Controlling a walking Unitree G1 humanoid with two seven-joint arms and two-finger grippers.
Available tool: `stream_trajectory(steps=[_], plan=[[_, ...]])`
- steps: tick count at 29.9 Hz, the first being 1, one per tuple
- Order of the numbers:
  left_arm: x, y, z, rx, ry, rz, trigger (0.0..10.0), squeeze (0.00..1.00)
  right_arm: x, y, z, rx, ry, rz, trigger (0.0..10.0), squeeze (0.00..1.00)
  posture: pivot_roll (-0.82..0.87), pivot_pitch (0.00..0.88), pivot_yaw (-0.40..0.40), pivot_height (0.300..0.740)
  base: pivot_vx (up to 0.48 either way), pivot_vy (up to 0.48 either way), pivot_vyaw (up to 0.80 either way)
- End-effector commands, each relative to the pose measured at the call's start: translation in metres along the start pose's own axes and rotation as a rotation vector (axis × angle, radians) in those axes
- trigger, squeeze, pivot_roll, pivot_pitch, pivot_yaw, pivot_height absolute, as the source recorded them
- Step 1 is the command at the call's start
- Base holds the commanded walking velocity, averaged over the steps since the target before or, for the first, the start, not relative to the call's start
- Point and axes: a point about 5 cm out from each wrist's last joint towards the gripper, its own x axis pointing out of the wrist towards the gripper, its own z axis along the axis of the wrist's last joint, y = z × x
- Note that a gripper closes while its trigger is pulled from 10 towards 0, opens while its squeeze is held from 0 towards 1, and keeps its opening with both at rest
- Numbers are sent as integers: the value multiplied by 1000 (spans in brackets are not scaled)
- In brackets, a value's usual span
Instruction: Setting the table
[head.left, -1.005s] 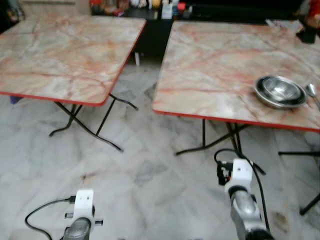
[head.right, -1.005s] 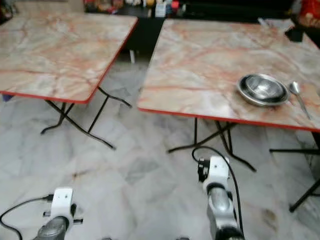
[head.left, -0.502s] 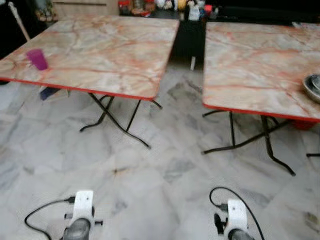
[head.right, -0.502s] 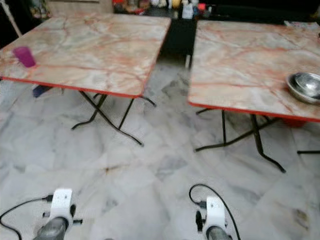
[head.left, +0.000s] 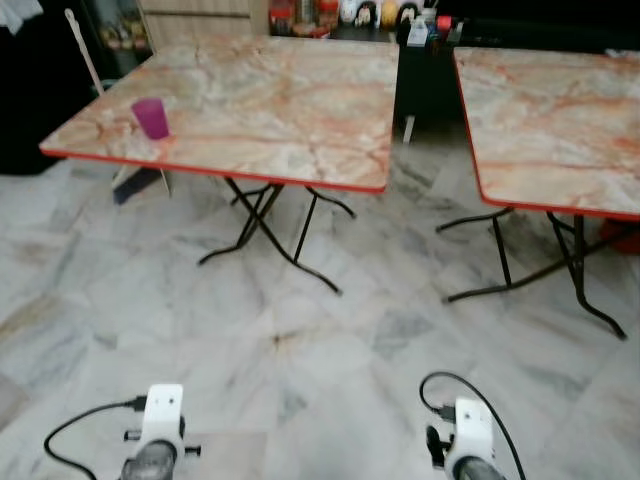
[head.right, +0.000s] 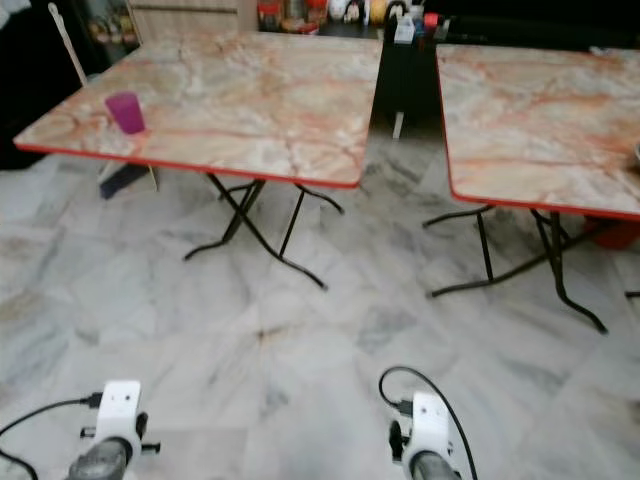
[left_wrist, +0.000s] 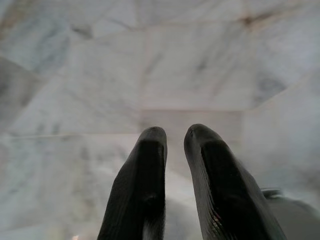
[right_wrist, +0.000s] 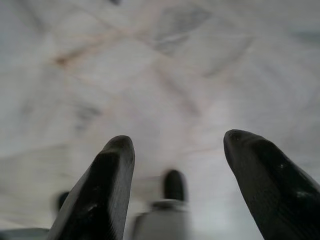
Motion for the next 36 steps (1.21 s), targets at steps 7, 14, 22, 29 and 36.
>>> stream_trajectory(steps=[7,14,22,29,36], plan=[[1,-7,2,-8,-2,-16,10000,0,-1,-14,-1,3,3,-42,10000,0,56,87,13,740,0,455,-754],[1,-8,2,-4,0,-18,10000,0,-1,-13,-2,-13,5,-33,10000,0,59,73,9,740,0,392,-321],[1,-8,2,-2,1,-19,10000,0,-1,-12,-3,-21,8,-35,10000,0,64,52,8,740,0,390,0],[1,-8,1,9,8,-23,10000,0,-1,-11,-2,-31,5,-24,10000,0,57,30,12,740,0,390,0],[0,-9,1,13,10,-27,10000,0,-1,-12,-2,-29,8,-31,10000,0,57,8,9,740,0,391,0]])
